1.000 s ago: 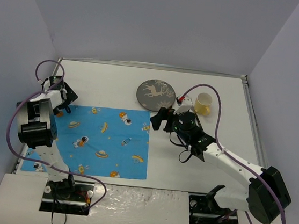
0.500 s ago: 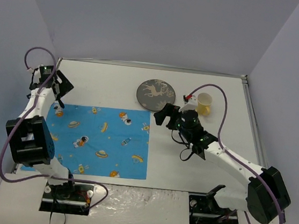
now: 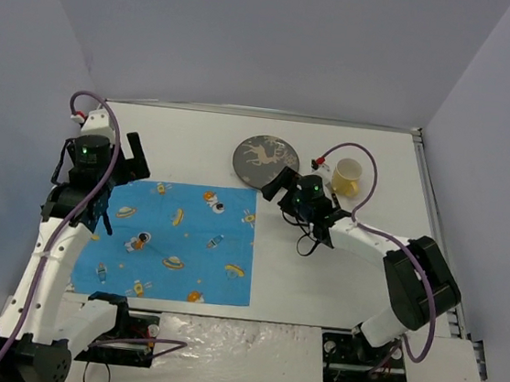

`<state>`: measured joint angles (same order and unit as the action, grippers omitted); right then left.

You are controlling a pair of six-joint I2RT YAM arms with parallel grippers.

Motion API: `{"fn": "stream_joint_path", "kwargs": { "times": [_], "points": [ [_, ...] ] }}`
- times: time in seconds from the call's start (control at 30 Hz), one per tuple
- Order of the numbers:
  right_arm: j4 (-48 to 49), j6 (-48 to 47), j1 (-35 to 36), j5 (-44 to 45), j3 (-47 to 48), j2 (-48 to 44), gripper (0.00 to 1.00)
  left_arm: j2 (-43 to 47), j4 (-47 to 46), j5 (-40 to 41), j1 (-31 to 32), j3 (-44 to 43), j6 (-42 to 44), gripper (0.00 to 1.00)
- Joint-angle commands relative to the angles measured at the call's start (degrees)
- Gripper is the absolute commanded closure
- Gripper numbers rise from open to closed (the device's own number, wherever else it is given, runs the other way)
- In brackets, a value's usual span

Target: Set the dinner table for one person

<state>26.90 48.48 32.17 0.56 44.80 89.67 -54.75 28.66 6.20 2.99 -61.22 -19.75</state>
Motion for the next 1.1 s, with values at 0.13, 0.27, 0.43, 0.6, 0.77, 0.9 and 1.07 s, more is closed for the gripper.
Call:
{"fn": "stream_joint_path", "kwargs": {
  "times": [0.13,0.27,0.43,0.6,0.77,0.9,1.07],
  "points": [
    [13.27,8.47,-1.83,-1.7,3.24,7.37,0.07,2.71,-1.7,-1.41,3.06,3.42,6.58,0.03],
    [16.71,12.44,-2.46,-0.69,2.75,10.53,0.08,2.89,-2.29,-2.77,3.6,4.01,7.62,0.03],
    [24.43,17.73,-3.47,3.6,-0.04,14.56,0.11,2.72,-2.26,-2.6,3.86,4.45,8.32,0.03],
    [30.64,22.91,-4.1,4.79,-1.24,18.03,0.12,2.48,-2.0,-1.93,3.86,4.53,8.03,0.03],
    [31.51,26.5,-4.13,6.58,-0.46,20.94,0.12,2.36,-1.88,-1.25,3.86,4.48,7.91,0.03],
    [30.17,29.77,-4.14,8.47,0.76,22.7,0.14,2.35,-1.76,-0.9,3.86,4.45,7.87,0.03],
    [27.18,34.09,-4.13,10.1,2.7,24.7,0.17,2.3,-1.72,-0.55,3.86,4.45,7.79,0.03]
  ]
}}
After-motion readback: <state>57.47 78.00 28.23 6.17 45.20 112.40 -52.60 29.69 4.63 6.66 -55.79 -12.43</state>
